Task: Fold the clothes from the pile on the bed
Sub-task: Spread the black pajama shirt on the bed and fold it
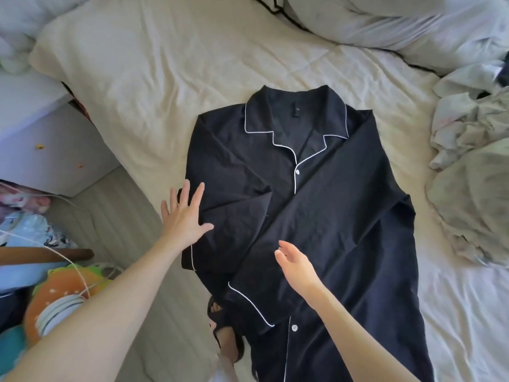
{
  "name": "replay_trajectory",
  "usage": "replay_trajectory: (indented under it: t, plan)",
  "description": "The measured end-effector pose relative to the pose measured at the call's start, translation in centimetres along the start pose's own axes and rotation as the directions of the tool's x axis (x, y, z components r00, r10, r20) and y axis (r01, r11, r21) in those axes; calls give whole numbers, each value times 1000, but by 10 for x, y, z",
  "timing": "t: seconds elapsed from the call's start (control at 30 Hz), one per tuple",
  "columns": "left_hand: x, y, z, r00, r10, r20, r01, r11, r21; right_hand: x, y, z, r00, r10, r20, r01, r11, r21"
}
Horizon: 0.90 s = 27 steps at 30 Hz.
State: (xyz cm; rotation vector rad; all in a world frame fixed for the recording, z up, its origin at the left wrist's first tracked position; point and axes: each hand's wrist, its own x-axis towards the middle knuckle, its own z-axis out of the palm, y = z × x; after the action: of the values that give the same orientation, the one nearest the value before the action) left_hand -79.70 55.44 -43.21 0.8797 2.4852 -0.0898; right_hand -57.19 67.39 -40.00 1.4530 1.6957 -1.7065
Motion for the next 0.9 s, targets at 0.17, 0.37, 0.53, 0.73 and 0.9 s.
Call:
replay_trajectory:
  t: [0.17, 0.37, 0.53, 0.73, 0.9]
  plan:
    - [-14, 15, 4, 978, 93, -187, -84, 995, 55, -5, 17, -3, 1000, -29, -4, 29, 998, 47]
    - [-45, 2, 24, 973, -170, -153, 95, 908, -408, -21, 45, -2, 999, -8, -44, 7, 999, -31]
    - [-27, -1, 32, 985, -143, 94, 172, 824, -540, -17, 79, -3, 942, -334, 43, 191, 424, -885]
    - [-49, 3, 34, 990, -23, -139, 24, 1000, 5, -12, 93, -5, 958, -282, 58, 134, 257, -957]
    - [-93, 44, -6, 986, 99, -136, -121, 979, -162, -25, 74, -8, 966, -256, -42, 193, 815, -547]
